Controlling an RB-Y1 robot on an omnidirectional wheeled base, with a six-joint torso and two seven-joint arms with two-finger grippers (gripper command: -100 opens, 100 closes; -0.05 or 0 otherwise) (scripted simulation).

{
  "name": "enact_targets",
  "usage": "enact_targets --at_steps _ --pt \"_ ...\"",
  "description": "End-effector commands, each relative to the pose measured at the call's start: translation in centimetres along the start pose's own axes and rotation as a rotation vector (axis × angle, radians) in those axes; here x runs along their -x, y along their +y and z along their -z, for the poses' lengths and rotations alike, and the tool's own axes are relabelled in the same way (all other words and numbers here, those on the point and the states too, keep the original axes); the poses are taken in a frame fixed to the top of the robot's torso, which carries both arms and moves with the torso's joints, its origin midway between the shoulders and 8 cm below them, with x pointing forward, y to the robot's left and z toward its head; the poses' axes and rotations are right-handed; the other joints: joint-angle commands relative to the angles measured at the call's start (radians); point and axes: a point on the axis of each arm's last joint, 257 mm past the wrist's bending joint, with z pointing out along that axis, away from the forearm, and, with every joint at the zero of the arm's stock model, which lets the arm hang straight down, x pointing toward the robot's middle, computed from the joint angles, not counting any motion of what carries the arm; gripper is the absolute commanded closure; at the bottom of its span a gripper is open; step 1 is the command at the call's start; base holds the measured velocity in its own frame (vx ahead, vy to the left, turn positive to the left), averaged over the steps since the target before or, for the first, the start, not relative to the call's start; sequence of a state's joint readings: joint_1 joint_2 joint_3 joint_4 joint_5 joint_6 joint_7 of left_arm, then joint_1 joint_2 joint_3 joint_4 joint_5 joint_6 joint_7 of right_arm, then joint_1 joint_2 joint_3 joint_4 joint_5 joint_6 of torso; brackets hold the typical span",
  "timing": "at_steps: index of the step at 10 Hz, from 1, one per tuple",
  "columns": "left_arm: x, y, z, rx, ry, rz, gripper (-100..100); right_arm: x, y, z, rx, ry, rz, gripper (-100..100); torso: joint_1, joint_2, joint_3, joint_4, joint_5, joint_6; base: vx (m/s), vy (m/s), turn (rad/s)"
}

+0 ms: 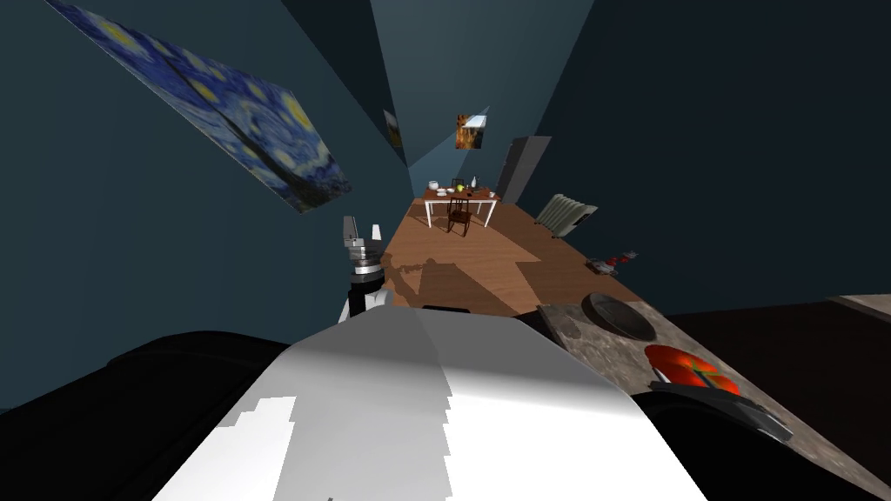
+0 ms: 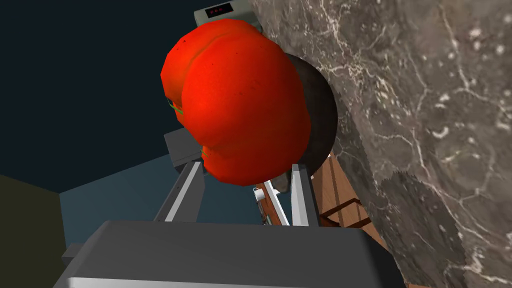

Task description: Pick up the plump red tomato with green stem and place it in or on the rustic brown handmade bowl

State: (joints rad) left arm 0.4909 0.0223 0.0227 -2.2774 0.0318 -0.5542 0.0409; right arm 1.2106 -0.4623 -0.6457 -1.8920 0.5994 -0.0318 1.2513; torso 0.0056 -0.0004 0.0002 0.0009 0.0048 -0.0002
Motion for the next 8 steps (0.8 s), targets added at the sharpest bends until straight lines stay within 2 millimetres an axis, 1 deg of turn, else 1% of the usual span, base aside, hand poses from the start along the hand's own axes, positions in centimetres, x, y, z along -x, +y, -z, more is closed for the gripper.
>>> enact_targets --at_steps 1,2,3,5,6,7,8 --pt "0.0 0.0 0.0 0.0 0.0 0.0 0 2.3 -1.4 -0.8 -0.033 -0.05 -0.008 100 0.0 0.0 0.0 0.0 0.0 0.0 0.027 -0.016 0.026" --pt "0.0 0.0 0.0 0.0 0.0 0.0 0 3.1 -1.7 -1.3 -0.038 -0.07 -0.019 100 -0.001 -0.002 -0.001 0.0 0.0 0.0 0.047 -0.037 -0.013" --pt "0.0 0.0 0.0 0.0 0.0 0.0 0 4.5 -2.1 -2.1 -0.044 -0.103 -0.037 100 -0.003 -0.003 -0.002 0.0 -0.001 0.0 0.076 -0.064 -0.06" --pt "0.0 0.0 0.0 0.0 0.0 0.0 0 6.6 -2.7 -3.3 -0.045 -0.155 -0.062 100 -0.007 -0.007 -0.003 -0.001 -0.002 0.0 0.103 -0.083 -0.071" --pt "0.0 0.0 0.0 0.0 0.0 0.0 0 8.0 -3.0 -4.1 -0.042 -0.188 -0.075 100 -0.008 -0.007 -0.004 -0.001 -0.002 0.0 0.115 -0.076 -0.09" --pt "0.0 0.0 0.0 0.0 0.0 0.0 0 8.6 -3.1 -4.4 -0.041 -0.203 -0.079 100 -0.007 -0.008 -0.004 -0.001 -0.002 0.001 0.108 -0.078 -0.053" --pt "0.0 0.0 0.0 0.0 0.0 0.0 0 8.0 -3.0 -4.2 -0.042 -0.19 -0.073 100 -0.008 -0.007 -0.004 -0.001 -0.002 0.0 0.046 -0.038 0.014"
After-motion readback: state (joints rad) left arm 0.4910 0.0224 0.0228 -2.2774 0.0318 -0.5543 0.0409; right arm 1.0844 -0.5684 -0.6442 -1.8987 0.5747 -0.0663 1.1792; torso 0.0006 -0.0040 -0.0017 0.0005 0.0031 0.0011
